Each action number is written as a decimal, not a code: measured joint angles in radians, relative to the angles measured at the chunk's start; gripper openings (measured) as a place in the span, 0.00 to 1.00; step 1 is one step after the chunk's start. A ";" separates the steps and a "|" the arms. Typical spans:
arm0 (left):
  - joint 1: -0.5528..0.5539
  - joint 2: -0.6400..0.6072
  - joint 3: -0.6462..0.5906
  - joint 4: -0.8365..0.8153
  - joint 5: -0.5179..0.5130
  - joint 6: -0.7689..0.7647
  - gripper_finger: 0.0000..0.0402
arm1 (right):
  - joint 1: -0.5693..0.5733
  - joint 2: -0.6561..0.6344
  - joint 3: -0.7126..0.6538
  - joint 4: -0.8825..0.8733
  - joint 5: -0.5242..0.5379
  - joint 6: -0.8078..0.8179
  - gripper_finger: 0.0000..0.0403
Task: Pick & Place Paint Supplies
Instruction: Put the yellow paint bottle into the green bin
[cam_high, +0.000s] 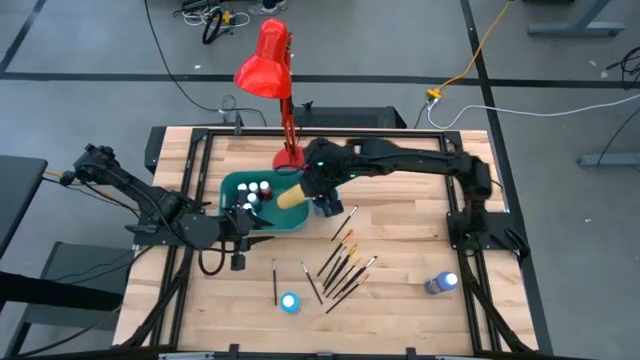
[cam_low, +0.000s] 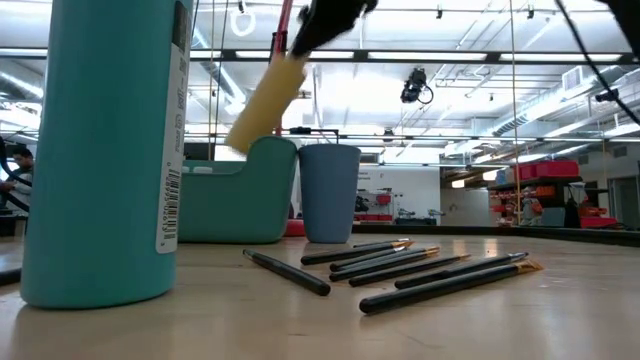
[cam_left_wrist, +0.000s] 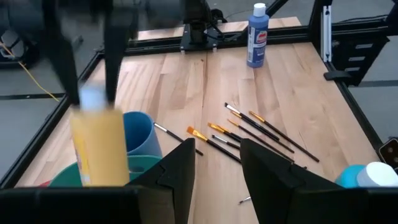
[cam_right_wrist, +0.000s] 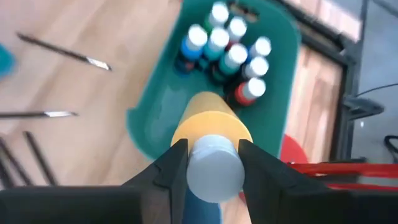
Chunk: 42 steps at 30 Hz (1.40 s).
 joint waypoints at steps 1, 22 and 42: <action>0.000 0.000 0.000 -0.001 0.000 -0.004 0.34 | 0.009 -0.026 0.000 -0.017 0.000 0.007 0.30; 0.000 0.000 0.000 0.002 0.006 -0.027 0.34 | 0.154 -0.096 -0.202 -0.206 -0.114 0.110 0.30; 0.004 0.000 0.000 0.011 -0.008 -0.020 0.34 | 0.106 -0.067 -0.348 -0.027 -0.120 -0.034 0.32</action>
